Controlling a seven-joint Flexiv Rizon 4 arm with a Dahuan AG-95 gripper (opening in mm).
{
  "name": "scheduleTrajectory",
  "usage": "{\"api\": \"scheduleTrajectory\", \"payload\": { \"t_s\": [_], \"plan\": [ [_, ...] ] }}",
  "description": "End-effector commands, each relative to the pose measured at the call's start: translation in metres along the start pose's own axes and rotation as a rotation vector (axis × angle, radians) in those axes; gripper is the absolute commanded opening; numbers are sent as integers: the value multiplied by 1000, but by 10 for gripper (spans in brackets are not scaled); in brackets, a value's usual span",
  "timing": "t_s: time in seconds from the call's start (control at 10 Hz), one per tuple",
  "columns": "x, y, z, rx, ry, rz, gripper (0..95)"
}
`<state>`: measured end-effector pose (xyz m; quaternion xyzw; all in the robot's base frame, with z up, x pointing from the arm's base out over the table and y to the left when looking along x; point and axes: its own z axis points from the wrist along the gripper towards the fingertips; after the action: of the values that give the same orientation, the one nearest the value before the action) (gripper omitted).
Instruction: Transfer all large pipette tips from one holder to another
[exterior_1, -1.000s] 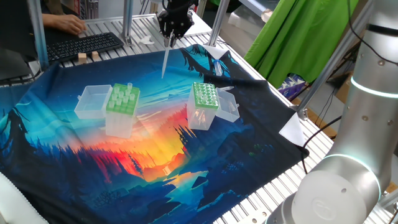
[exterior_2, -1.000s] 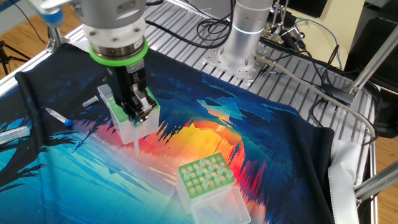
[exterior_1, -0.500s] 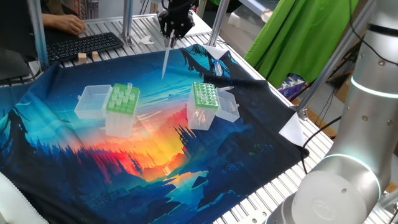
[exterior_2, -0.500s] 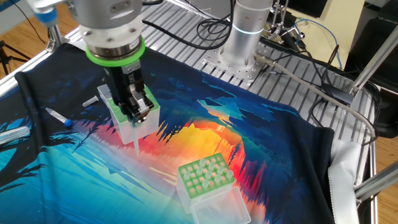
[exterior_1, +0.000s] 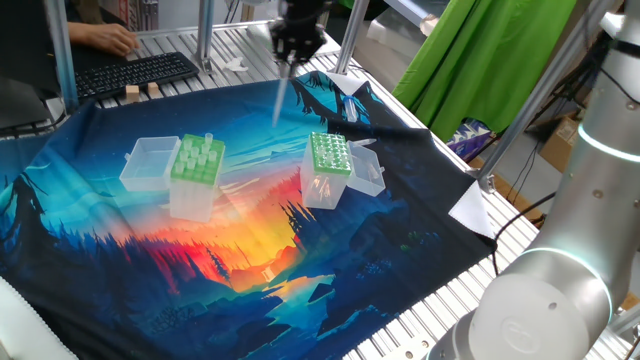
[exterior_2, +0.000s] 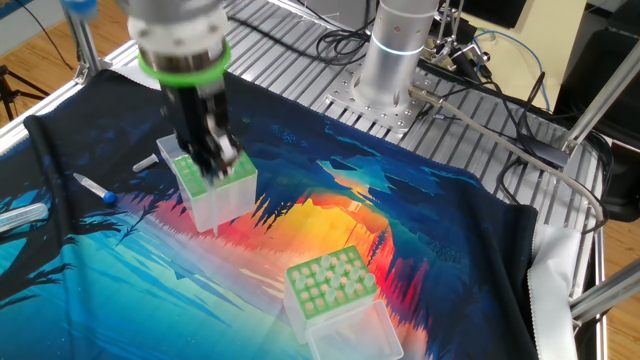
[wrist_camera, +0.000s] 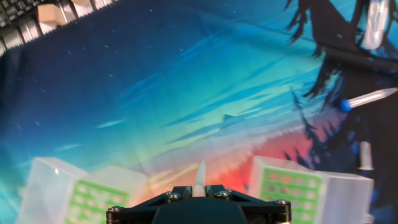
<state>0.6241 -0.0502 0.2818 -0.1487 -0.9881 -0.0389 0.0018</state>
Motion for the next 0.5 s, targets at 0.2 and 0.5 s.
{"api": "scheduleTrajectory", "payload": {
  "t_s": [0.2, 0.5],
  "plan": [
    [23, -45, -25, -6, 20, -50, 0],
    [49, -71, -38, 1, 22, -58, 0]
  ]
}}
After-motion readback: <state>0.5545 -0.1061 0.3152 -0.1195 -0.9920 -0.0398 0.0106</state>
